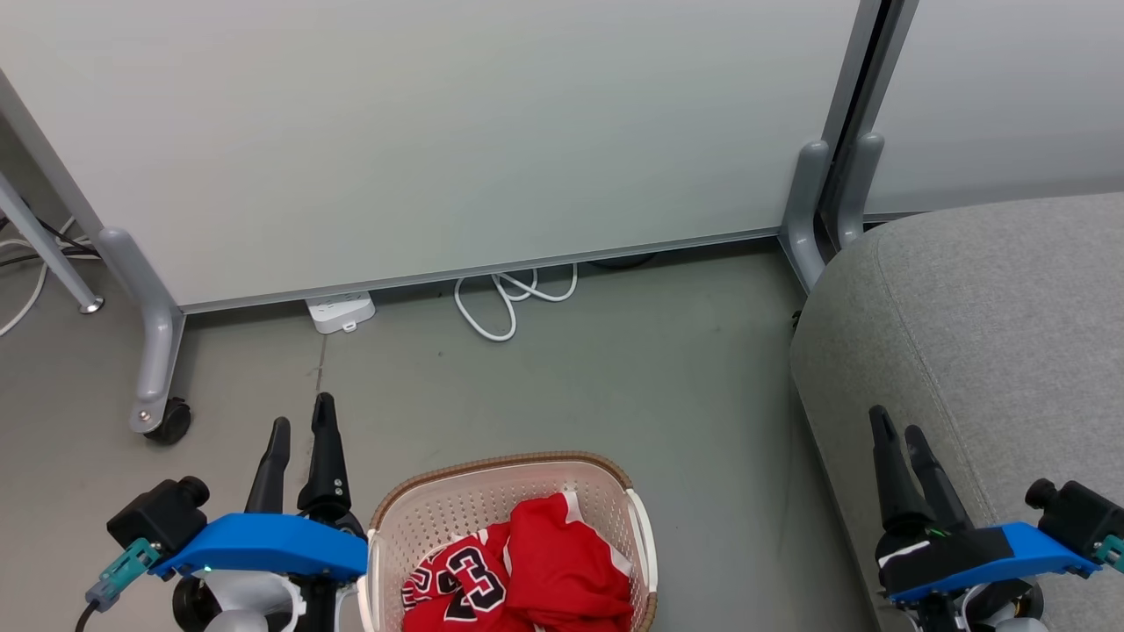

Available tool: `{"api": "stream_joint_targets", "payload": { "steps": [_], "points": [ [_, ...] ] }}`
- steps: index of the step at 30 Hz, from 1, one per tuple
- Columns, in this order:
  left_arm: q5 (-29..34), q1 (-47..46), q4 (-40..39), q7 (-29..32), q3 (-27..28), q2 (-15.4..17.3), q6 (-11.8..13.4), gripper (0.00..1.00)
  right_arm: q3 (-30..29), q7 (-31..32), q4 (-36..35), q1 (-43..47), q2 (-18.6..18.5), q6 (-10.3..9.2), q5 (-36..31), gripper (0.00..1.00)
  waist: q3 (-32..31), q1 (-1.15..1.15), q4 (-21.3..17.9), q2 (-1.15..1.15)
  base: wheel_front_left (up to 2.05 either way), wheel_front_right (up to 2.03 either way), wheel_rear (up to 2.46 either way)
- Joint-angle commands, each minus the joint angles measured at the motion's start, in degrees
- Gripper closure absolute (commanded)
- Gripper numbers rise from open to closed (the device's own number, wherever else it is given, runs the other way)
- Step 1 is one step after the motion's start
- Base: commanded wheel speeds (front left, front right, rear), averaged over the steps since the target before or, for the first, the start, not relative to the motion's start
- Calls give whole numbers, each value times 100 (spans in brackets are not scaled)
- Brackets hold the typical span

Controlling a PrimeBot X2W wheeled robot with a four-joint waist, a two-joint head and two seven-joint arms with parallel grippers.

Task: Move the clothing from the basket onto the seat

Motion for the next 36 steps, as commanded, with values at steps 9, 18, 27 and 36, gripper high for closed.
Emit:
{"api": "stream_joint_targets", "payload": {
  "steps": [9, 18, 27, 36],
  "points": [
    [775, -180, 29, -193, -125, 53, 8, 0, 87, -196, 9, -133, -48, 10, -755, 0, 6, 0, 19, 0, 0, 0, 0],
    [1384, -214, 130, -334, -243, 57, 30, 0, 152, -339, 41, -142, -64, 11, -1349, 0, 14, 0, 40, 0, 0, 0, 0],
    [1906, -249, 253, -471, -354, 59, 29, 0, 206, -472, 68, -151, -66, 12, -1891, 0, 21, 0, 72, 0, 0, 0, 0],
    [2353, -303, 373, -583, -438, 61, 16, 0, 262, -590, 82, -167, -63, 13, -2388, 0, 55, 0, 90, 0, 0, 0, 0]
  ]
}}
